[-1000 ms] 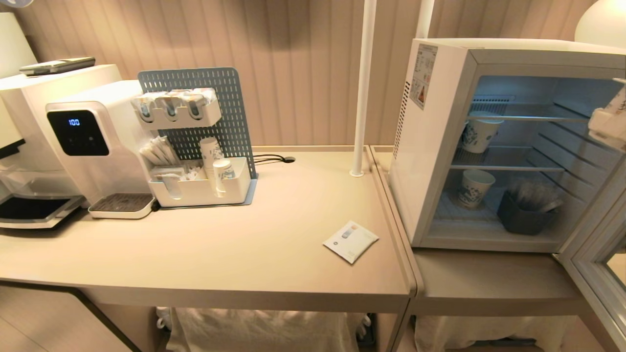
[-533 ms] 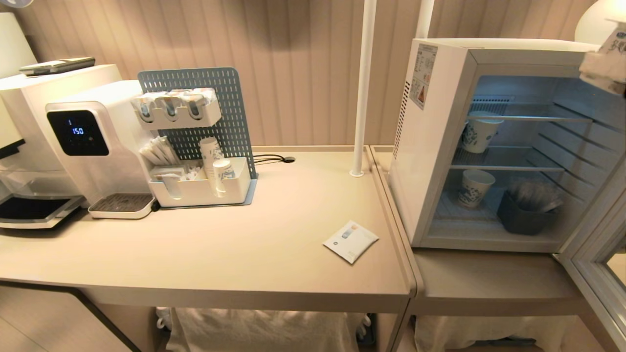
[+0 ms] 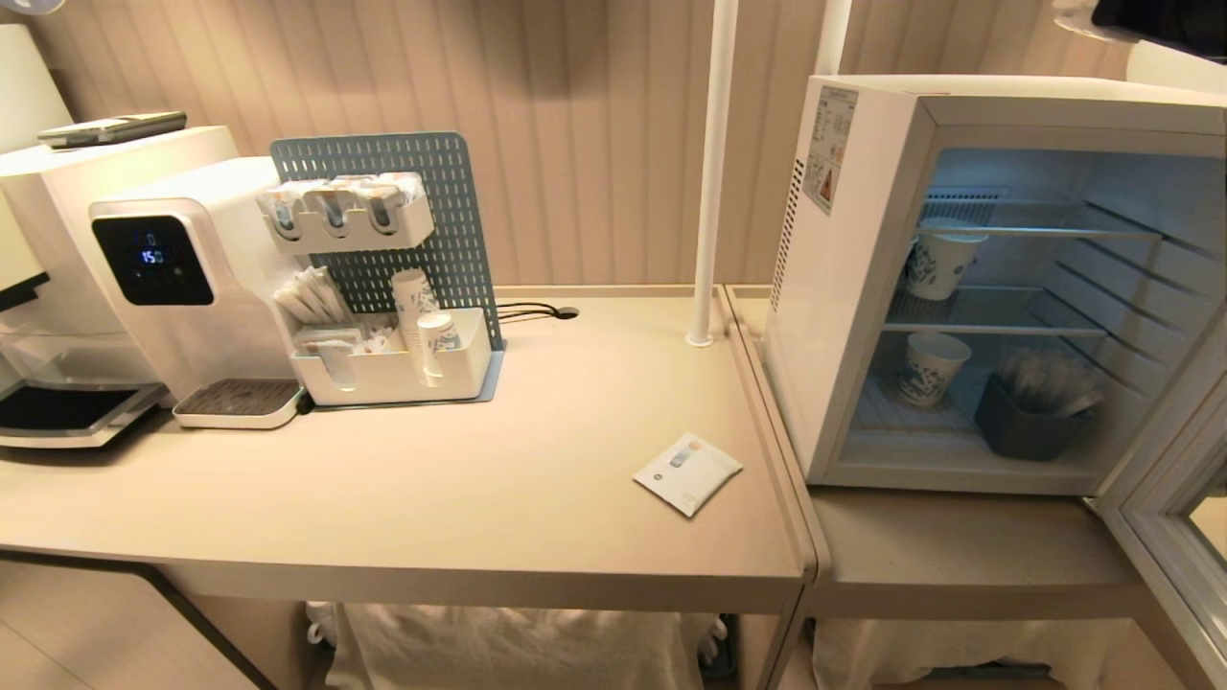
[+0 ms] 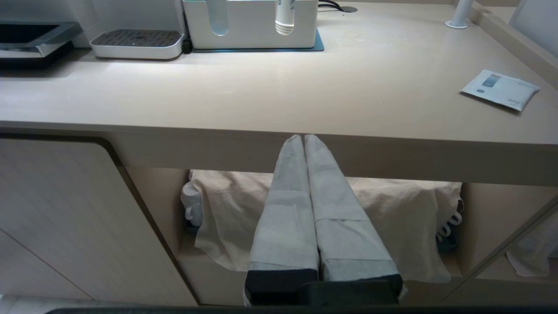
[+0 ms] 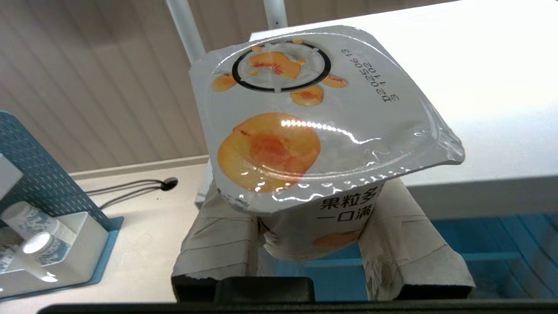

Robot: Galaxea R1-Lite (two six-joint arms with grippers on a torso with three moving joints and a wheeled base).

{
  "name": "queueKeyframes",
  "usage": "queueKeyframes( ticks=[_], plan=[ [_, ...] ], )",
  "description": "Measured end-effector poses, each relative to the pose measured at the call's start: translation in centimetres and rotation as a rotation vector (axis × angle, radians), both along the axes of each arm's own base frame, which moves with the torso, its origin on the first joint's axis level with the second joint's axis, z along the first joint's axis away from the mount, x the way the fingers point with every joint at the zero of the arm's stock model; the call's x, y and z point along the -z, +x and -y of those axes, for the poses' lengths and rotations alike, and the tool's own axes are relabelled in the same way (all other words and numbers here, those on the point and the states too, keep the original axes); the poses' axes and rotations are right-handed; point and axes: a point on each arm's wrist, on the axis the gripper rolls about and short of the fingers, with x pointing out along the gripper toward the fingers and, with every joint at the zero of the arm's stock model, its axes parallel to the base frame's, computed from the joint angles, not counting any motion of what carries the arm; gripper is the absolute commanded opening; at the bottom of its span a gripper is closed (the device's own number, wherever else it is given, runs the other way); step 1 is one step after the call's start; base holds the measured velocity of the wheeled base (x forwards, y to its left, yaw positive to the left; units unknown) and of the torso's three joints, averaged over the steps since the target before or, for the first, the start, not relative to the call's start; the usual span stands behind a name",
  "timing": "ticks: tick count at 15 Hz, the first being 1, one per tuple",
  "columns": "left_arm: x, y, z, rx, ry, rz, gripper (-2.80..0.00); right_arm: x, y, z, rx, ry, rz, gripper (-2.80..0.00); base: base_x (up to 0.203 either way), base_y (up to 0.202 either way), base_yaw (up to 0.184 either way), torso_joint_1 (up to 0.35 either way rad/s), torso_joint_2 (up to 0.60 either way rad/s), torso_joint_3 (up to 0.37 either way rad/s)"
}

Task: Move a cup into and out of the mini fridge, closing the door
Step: Place the yoghurt on the freezer

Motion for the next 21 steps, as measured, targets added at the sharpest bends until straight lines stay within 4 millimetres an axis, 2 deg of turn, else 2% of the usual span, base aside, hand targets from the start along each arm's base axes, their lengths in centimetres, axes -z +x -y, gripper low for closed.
queueKeyframes(
  ticks=[3, 5, 8, 12, 13, 18, 21],
  plan=[
    [0.0, 0.0, 0.0, 0.000, 0.000, 0.000, -2.80, 1.5, 5.0, -0.5, 0.013, -0.094, -0.045, -2.80, 0.000, 0.000, 0.000, 0.000, 0.00, 0.000],
    [0.0, 0.0, 0.0, 0.001, 0.000, 0.000, -2.80, 2.6, 7.4, -0.8, 0.021, -0.125, -0.039, -2.80, 0.000, 0.000, 0.000, 0.000, 0.00, 0.000],
    [0.0, 0.0, 0.0, 0.001, 0.000, 0.000, -2.80, 3.8, 8.8, -0.9, 0.025, -0.130, -0.066, -2.80, 0.069, 0.000, 0.000, -0.004, -0.01, 0.004],
    [0.0, 0.0, 0.0, -0.002, 0.000, 0.000, -2.80, 3.9, 9.0, -0.6, 0.037, -0.123, -0.070, -2.80, 0.078, 0.000, 0.000, 0.002, 0.00, 0.000],
    [0.0, 0.0, 0.0, 0.002, 0.000, 0.000, -2.80, 4.2, 9.0, -0.6, 0.034, -0.112, -0.087, 0.00, 0.000, 0.000, 0.000, 0.000, 0.00, 0.000],
    [0.0, 0.0, 0.0, 0.000, 0.000, 0.000, -2.80, 4.5, 8.4, -0.5, 0.032, -0.071, -0.120, 0.00, 0.000, 0.000, 0.000, 0.000, 0.00, 0.000],
    [0.0, 0.0, 0.0, 0.000, 0.000, 0.000, -2.80, 5.6, 7.5, -0.4, 0.025, -0.079, -0.171, 0.00, 0.000, 0.000, 0.000, 0.000, 0.00, 0.000]
  ],
)
